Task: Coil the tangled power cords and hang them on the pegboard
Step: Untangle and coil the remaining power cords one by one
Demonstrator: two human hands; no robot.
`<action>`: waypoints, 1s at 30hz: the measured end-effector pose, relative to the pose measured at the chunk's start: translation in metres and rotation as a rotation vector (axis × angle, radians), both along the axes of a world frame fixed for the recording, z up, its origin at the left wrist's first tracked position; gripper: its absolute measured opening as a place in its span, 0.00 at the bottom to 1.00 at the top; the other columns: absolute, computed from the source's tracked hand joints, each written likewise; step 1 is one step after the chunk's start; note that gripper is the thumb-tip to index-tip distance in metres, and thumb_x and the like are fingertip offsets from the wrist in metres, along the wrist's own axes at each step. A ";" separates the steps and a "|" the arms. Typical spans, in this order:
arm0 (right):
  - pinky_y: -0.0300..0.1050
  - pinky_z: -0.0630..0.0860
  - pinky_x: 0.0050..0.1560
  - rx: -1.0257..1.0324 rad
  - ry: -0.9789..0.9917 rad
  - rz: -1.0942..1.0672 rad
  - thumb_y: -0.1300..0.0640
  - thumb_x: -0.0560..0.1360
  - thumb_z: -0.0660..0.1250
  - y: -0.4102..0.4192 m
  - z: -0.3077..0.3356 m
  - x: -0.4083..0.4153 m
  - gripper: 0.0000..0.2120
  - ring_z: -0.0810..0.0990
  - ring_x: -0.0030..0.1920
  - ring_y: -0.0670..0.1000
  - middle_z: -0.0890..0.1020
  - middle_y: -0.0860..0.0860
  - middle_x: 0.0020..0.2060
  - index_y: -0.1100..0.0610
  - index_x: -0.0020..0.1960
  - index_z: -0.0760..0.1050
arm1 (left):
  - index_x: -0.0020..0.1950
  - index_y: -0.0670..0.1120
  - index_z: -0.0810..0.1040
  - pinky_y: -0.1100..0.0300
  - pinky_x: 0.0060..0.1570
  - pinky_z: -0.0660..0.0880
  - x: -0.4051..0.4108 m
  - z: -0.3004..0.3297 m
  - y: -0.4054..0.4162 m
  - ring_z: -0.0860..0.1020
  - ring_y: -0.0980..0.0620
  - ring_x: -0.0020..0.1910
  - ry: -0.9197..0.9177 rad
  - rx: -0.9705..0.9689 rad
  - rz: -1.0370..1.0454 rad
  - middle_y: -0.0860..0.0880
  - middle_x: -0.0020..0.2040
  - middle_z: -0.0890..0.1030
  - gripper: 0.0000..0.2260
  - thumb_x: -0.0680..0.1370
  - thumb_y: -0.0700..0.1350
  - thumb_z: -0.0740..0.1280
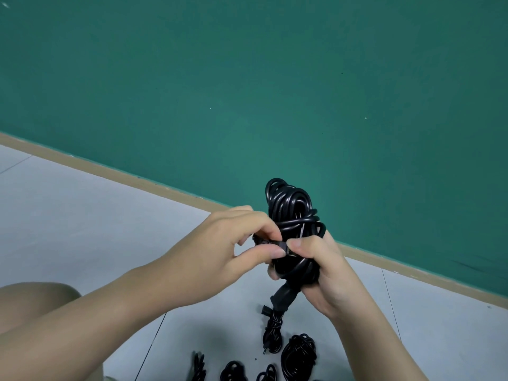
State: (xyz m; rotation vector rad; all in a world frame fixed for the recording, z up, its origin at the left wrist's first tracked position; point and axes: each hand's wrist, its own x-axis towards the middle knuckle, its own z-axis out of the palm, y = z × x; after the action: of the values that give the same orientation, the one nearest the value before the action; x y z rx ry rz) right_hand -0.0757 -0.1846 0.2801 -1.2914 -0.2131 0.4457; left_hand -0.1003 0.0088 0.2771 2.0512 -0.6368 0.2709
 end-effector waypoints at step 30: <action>0.49 0.72 0.35 -0.062 -0.125 -0.052 0.57 0.63 0.67 0.001 -0.004 -0.002 0.26 0.80 0.39 0.57 0.78 0.63 0.42 0.69 0.57 0.68 | 0.49 0.53 0.76 0.68 0.47 0.66 0.001 0.007 0.004 0.75 0.56 0.47 0.129 0.056 -0.098 0.59 0.43 0.79 0.07 0.79 0.52 0.72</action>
State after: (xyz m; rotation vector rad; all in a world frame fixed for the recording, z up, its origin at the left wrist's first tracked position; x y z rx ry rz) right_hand -0.0773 -0.1831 0.2764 -1.3836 -0.2713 0.3296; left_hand -0.0990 0.0129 0.2838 2.0650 -0.6691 0.0642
